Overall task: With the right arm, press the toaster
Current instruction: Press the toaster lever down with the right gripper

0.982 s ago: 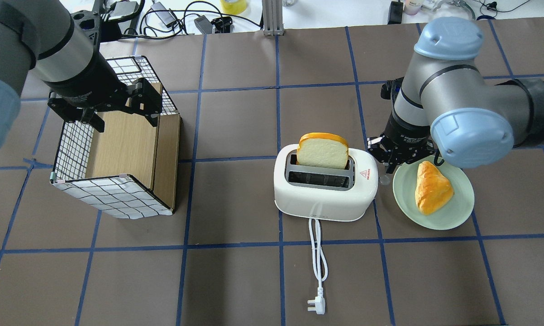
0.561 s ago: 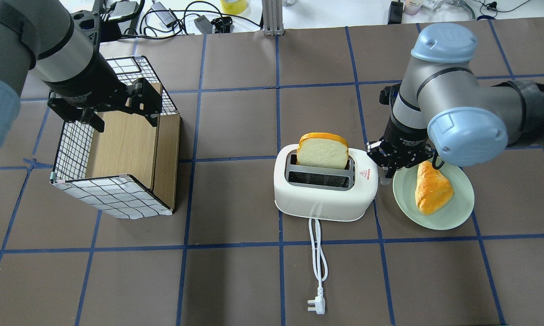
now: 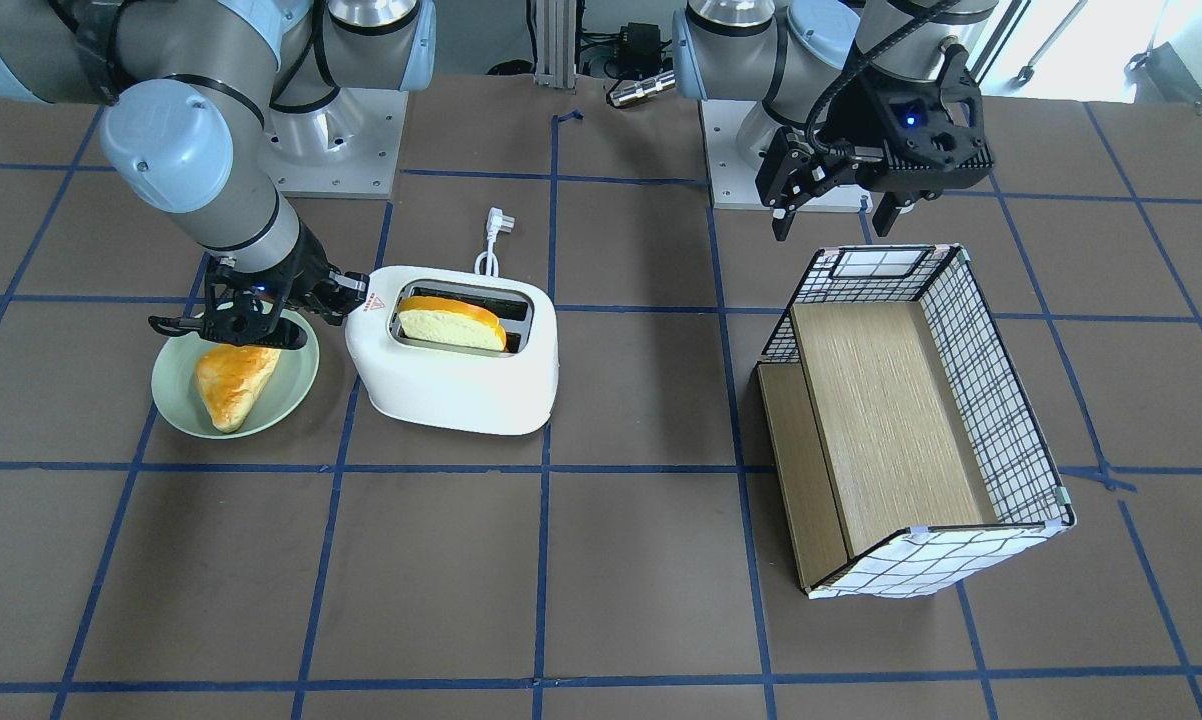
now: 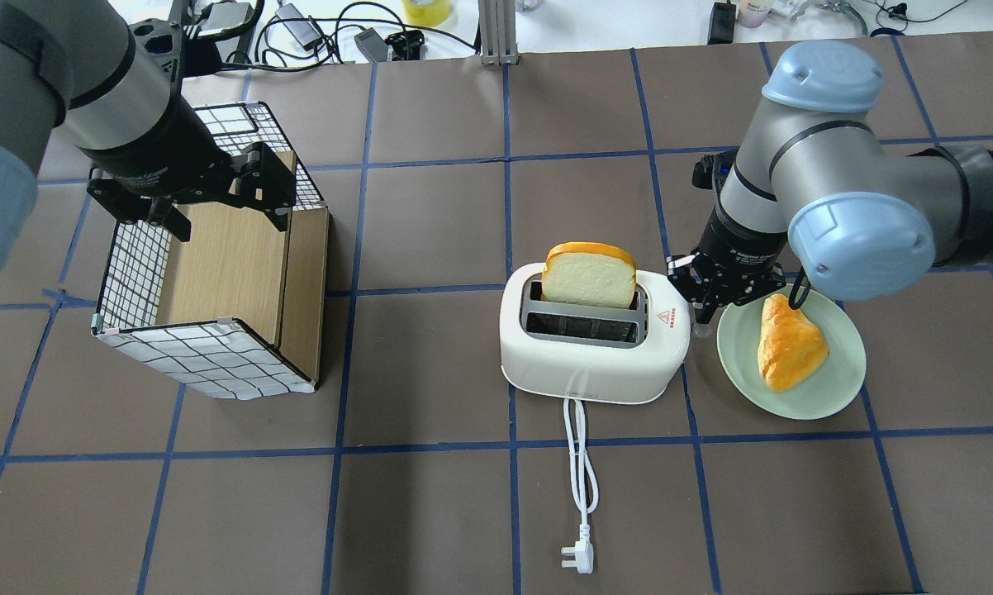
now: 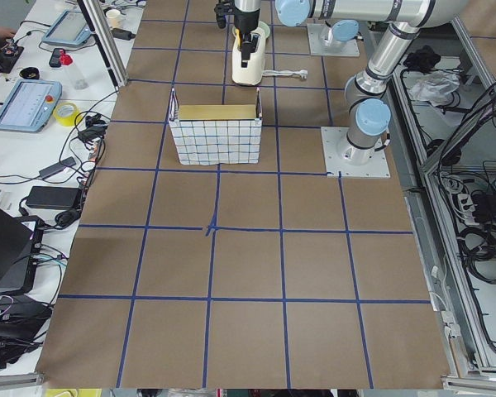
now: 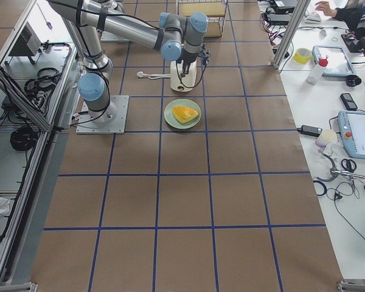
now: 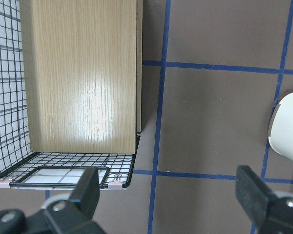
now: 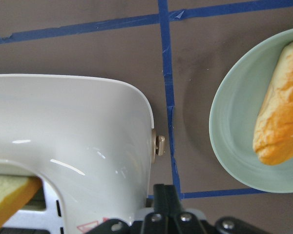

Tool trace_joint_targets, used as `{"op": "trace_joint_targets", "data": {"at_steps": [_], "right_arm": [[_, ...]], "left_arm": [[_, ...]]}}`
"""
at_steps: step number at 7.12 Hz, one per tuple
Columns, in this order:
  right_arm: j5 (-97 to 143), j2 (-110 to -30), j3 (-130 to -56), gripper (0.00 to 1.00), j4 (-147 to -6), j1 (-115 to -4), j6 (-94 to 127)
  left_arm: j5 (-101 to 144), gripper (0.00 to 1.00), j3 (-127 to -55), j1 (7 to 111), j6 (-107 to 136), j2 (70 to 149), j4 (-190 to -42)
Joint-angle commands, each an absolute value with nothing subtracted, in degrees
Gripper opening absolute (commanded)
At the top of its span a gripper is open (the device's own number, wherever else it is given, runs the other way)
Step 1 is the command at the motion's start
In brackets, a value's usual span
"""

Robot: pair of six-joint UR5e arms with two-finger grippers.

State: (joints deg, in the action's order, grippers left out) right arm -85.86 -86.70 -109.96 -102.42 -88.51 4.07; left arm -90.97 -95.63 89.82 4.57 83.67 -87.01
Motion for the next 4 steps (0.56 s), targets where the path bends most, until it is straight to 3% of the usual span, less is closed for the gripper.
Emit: {"op": "trace_joint_targets", "data": {"at_steps": [1, 4], "right_arm": [[-84.9, -86.5, -110.4, 0.0, -102.4, -87.6, 2.2], [-79.3, -86.5, -112.5, 0.0, -102.3, -84.7, 1.1]], "left_arm": [[-91.0, 1.0, -95.6, 89.8, 4.6, 83.7, -87.0], [-91.0, 1.0, -95.6, 89.8, 4.6, 83.7, -87.0]]}}
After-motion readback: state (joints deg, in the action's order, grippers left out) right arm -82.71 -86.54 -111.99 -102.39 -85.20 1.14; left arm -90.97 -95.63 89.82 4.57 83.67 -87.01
